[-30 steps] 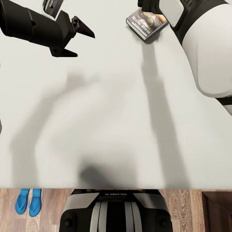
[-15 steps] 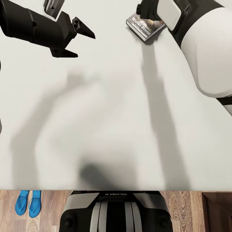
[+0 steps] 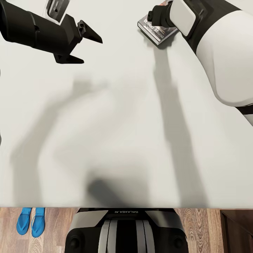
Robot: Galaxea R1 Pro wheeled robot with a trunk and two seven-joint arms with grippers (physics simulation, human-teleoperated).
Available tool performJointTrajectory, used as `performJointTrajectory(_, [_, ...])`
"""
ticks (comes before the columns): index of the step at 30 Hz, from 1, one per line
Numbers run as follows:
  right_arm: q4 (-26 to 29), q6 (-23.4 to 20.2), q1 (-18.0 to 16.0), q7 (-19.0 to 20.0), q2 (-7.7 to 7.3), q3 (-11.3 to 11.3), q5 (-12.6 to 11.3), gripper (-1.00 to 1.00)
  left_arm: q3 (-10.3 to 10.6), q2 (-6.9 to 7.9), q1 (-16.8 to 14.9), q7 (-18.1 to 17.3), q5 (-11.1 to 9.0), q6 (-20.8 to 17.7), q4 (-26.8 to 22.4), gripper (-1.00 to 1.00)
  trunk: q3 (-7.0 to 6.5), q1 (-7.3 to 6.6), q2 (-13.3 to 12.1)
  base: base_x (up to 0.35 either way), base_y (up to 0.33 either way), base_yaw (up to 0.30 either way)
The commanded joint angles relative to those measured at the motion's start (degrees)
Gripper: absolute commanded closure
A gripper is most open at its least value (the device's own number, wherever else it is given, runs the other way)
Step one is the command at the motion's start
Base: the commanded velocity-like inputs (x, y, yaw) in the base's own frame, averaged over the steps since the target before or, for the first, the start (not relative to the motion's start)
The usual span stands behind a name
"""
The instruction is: In the bedroom, move the book from the bed onto either nightstand, and place the two sandals side by side next to the bed.
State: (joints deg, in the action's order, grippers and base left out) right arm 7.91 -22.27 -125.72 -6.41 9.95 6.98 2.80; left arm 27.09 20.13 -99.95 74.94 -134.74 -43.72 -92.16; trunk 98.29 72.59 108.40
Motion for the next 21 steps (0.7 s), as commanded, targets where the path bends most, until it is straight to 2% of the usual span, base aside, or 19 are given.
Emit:
performJointTrajectory(1, [-0.81,-0.29,0.03,-0.19,0.05,1.05,0.14,-1.0,0.02,0.05,-0.05,0.39,-0.26,-0.46,-0.02,-1.0,0.03,0.01,0.01,0.0,0.0,0.0])
performJointTrajectory(14, [-1.38,-0.31,0.03,-0.19,0.05,1.11,0.03,-1.0,-0.09,0.16,0.16,0.47,-0.26,-0.41,0.0,-1.0,0.03,0.01,0.01,-0.003,-0.001,0.0])
performJointTrajectory(21, [-1.41,-0.31,0.03,-0.19,0.05,1.11,0.07,-1.0,-0.15,0.17,0.15,0.44,-0.26,-0.4,0.0,-1.0,0.03,0.01,0.01,-0.166,-0.07,0.0])
